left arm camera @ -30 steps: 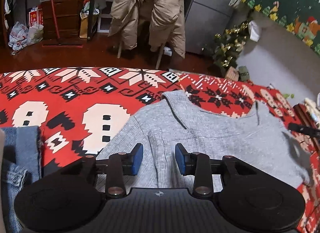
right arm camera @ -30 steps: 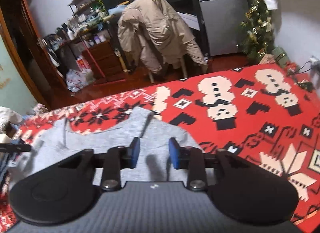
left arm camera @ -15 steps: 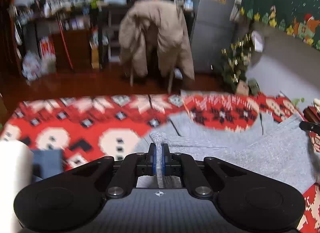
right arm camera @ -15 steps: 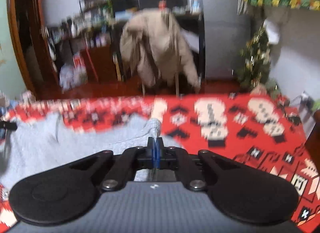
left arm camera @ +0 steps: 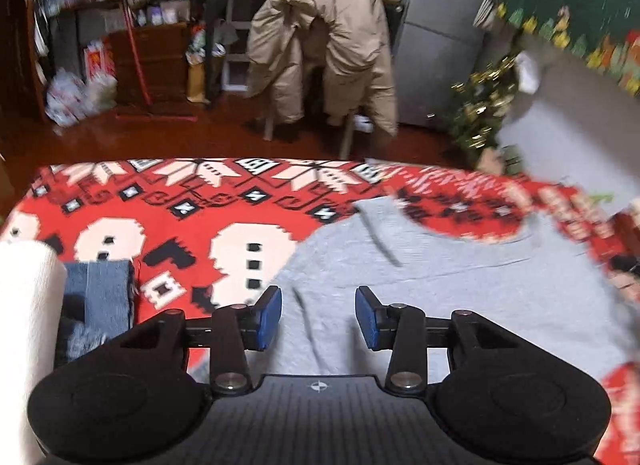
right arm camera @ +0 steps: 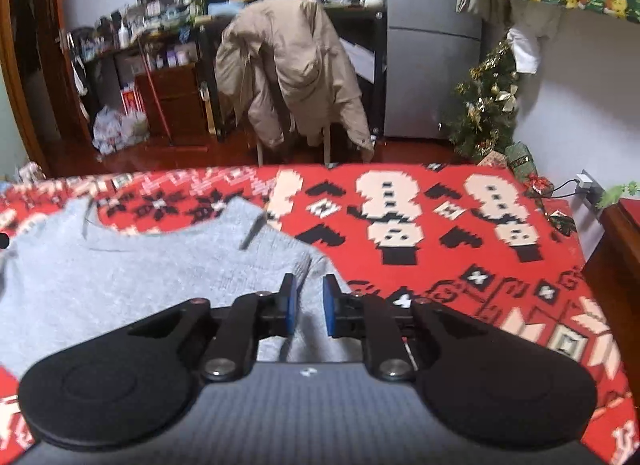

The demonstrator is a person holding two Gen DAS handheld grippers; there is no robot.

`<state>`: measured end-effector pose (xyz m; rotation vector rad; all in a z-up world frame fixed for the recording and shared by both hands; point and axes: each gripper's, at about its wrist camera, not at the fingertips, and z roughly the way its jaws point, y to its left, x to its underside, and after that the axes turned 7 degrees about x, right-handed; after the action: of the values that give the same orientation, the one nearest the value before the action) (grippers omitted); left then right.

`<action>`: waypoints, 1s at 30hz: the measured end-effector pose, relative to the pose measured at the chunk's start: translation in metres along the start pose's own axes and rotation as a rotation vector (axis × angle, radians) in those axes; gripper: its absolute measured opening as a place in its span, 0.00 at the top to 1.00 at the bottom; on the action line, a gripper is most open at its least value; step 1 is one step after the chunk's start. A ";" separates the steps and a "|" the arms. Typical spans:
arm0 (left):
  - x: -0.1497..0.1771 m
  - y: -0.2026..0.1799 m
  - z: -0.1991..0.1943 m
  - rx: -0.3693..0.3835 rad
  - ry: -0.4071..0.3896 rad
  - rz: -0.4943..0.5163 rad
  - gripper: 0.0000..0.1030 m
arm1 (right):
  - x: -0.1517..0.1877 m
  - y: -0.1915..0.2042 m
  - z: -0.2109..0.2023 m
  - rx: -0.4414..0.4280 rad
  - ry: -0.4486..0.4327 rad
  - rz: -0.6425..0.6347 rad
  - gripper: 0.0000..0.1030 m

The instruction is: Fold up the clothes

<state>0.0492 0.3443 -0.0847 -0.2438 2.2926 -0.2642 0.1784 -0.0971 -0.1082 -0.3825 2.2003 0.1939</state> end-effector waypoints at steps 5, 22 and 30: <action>0.021 -0.019 -0.040 0.058 0.026 0.025 0.61 | 0.016 -0.012 -0.062 -0.074 0.037 0.067 0.84; 0.095 -0.048 -0.036 -0.052 0.052 0.092 0.66 | 0.074 0.019 -0.113 0.055 0.031 0.164 0.75; 0.097 -0.051 -0.035 -0.098 0.010 0.159 0.94 | 0.086 0.024 -0.080 0.020 0.056 0.073 0.83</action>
<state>-0.0362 0.2744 -0.1166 -0.1095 2.3227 -0.0717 0.0612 -0.1134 -0.1280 -0.3003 2.2710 0.2034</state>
